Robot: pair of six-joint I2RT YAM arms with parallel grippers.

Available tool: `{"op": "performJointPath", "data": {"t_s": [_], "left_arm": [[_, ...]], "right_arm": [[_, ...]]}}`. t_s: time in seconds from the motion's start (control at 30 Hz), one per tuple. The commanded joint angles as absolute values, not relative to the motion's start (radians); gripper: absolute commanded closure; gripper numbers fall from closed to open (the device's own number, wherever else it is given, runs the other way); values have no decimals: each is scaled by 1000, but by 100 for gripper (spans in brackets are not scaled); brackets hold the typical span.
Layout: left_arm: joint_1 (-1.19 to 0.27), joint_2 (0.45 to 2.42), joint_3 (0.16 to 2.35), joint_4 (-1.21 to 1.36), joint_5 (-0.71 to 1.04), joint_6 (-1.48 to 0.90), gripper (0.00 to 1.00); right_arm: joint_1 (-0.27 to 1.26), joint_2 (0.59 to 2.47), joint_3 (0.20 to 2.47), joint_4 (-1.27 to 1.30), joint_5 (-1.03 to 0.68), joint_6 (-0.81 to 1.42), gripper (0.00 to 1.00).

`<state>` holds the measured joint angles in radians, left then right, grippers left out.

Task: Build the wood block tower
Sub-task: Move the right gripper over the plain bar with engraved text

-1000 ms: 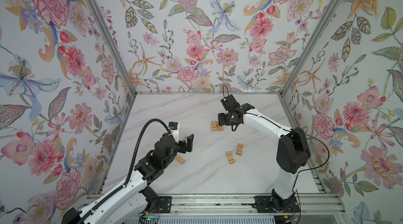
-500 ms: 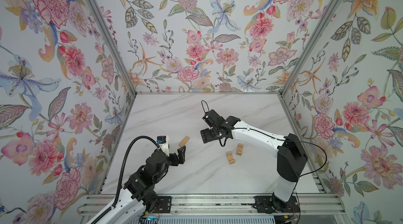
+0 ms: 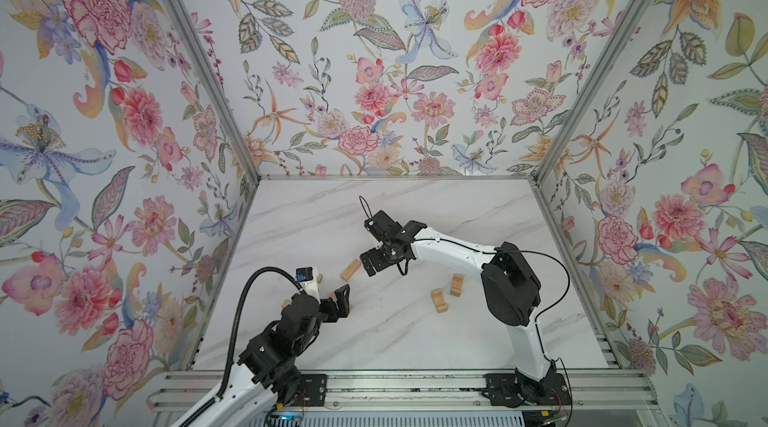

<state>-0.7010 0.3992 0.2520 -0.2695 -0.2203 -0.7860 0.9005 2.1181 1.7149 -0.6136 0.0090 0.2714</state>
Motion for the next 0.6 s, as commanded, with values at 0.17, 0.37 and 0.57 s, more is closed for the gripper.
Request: {"op": "performJointPath", "data": {"t_s": [0.17, 0.37, 0.57], "left_arm": [[-709, 395, 226, -273, -240, -786, 1], [-709, 409, 232, -254, -253, -780, 1], [-709, 465, 268, -238, -251, -769, 1]], "right_arm": [[914, 2194, 1798, -610, -38, 219, 1], [916, 2204, 1807, -610, -39, 216, 1], [910, 2170, 1779, -607, -30, 204, 1]]}}
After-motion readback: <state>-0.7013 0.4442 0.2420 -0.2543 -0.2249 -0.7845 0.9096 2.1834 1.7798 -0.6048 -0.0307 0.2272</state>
